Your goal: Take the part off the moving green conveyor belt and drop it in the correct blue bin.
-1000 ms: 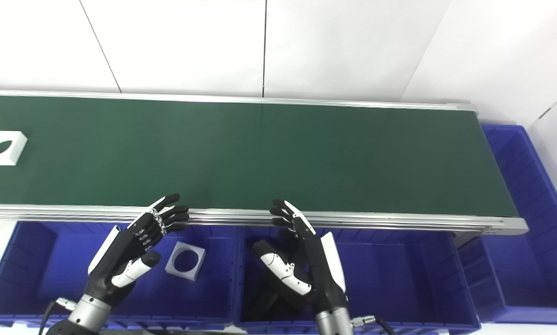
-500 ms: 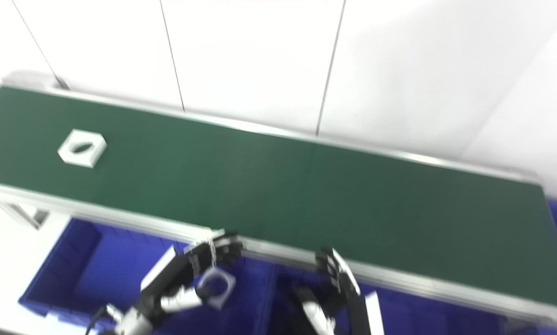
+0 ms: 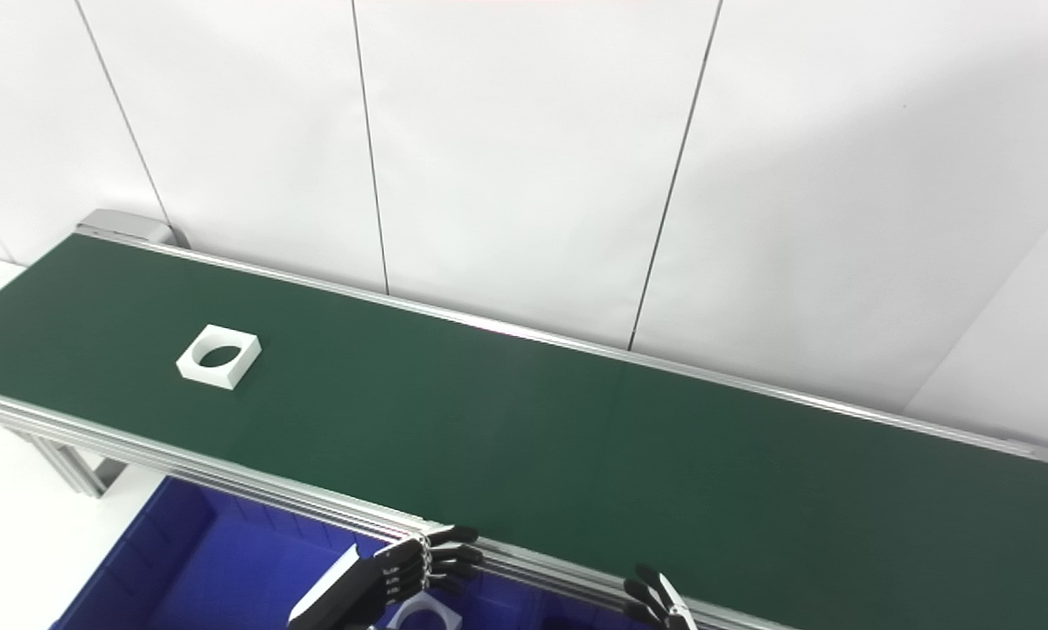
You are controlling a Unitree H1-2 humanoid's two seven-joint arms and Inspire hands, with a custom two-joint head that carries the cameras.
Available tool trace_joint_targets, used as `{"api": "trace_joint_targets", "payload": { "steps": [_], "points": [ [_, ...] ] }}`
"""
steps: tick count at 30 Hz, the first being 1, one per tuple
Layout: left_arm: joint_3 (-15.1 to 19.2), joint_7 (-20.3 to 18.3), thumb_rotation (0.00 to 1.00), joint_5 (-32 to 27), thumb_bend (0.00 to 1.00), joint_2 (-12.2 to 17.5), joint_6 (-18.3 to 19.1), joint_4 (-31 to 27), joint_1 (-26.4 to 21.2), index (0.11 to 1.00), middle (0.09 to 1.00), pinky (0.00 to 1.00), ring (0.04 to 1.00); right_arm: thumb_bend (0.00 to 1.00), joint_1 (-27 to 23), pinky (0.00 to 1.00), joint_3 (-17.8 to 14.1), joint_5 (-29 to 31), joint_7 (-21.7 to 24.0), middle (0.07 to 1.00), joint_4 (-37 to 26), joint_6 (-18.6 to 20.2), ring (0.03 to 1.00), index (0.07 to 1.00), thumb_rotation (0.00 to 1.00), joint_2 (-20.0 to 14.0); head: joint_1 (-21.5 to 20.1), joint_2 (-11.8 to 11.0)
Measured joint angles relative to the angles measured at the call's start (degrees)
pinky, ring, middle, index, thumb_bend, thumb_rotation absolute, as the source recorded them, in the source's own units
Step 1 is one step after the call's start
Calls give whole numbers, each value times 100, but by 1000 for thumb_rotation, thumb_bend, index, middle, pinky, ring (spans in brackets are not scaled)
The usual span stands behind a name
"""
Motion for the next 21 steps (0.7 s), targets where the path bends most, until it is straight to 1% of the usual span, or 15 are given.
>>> {"api": "trace_joint_targets", "payload": {
  "steps": [6, 10, 13, 16, 19, 21],
  "points": [
    [102, 0, 523, -8, 887, 41, -110, -50, -44, 841, 799, 715, 759, 377, -47, 685, -8, 37, 0, 825, 30, -3, 779, 881, 690, 0, 96, -96],
    [232, 2, 469, -7, 891, 127, 3, -538, -77, 833, 798, 728, 763, 378, -86, 685, -28, 77, 0, 825, 62, -10, 782, 883, 693, -2, 176, -123],
    [413, 66, 405, 2, 878, 215, 217, -971, -190, 809, 804, 725, 773, 372, -115, 688, -38, 92, 0, 826, 88, -12, 782, 886, 702, -11, 272, -167],
    [626, 164, 398, 61, 853, 343, 458, -1446, -373, 810, 816, 728, 780, 371, -140, 691, -57, 127, 1, 827, 138, -13, 783, 888, 720, -25, 299, -193],
    [782, 174, 366, 365, 813, 629, 841, -1976, -581, 825, 830, 725, 786, 350, -165, 696, -60, 155, 3, 828, 157, -13, 785, 890, 717, -39, 316, -202],
    [855, 169, 380, 469, 806, 830, 1105, -2267, -724, 830, 821, 730, 781, 355, -175, 694, -65, 166, 4, 828, 167, -13, 782, 890, 714, -49, 343, -211]
  ]
}}
